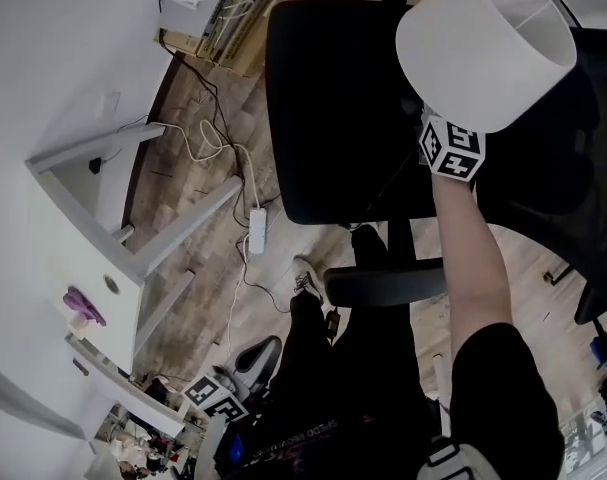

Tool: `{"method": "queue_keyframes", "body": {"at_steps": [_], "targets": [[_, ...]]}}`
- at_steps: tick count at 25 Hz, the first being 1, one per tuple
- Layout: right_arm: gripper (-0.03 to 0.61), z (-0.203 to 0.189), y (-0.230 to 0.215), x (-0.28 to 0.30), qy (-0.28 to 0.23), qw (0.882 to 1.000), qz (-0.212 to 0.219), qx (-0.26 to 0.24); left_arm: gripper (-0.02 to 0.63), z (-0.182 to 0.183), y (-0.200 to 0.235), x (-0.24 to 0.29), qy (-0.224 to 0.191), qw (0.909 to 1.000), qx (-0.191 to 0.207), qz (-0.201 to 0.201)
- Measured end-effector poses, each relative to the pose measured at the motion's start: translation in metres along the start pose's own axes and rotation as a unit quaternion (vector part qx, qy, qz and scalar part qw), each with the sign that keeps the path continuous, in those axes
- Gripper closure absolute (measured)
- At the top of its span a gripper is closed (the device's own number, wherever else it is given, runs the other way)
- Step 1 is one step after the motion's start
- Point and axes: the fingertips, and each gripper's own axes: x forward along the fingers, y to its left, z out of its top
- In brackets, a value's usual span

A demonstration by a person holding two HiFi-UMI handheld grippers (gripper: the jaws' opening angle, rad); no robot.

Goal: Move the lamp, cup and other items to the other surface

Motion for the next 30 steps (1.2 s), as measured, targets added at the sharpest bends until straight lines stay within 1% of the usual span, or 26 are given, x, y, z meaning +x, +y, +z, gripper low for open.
{"method": "queue_keyframes", "body": {"at_steps": [3, 6, 9, 11, 14, 18, 20, 25, 27, 30], "targets": [[0.445, 0.004, 0.000, -0.005, -0.018, 1.000, 0.000, 0.000, 0.615, -0.004, 0.002, 0.003, 0.005, 1.0000, 0.002, 0.001], [0.443, -0.003, 0.001, -0.012, -0.020, 1.000, 0.000, -0.007, 0.615, -0.006, 0.002, 0.005, 0.005, 1.0000, -0.002, -0.001], [0.442, -0.009, -0.002, -0.018, -0.027, 1.000, -0.003, 0.000, 0.615, -0.007, 0.000, 0.008, 0.004, 0.9999, -0.003, -0.009], [0.439, -0.009, -0.004, -0.017, -0.024, 1.000, -0.008, 0.002, 0.615, -0.008, 0.000, 0.008, 0.003, 0.9999, -0.004, -0.012], [0.426, -0.013, -0.008, -0.014, -0.015, 1.000, -0.015, -0.011, 0.615, -0.008, 0.002, 0.010, -0.001, 0.9999, -0.009, -0.013], [0.394, -0.026, -0.008, -0.014, 0.006, 0.999, -0.009, -0.041, 0.615, -0.010, 0.005, 0.013, -0.002, 0.9997, -0.014, -0.018], [0.359, -0.035, -0.007, -0.015, 0.018, 0.998, -0.003, -0.057, 0.615, -0.011, 0.006, 0.015, -0.003, 0.9997, -0.014, -0.022], [0.301, -0.047, -0.007, -0.023, 0.059, 0.995, 0.013, -0.076, 0.615, -0.005, 0.002, 0.017, -0.011, 0.9994, -0.009, -0.033], [0.281, -0.051, -0.009, -0.027, 0.077, 0.995, 0.014, -0.069, 0.615, -0.002, 0.000, 0.016, -0.017, 0.9991, -0.007, -0.038], [0.264, -0.057, -0.018, -0.032, 0.094, 0.995, 0.014, -0.031, 0.615, 0.003, -0.003, 0.016, -0.025, 0.9987, -0.002, -0.043]]}}
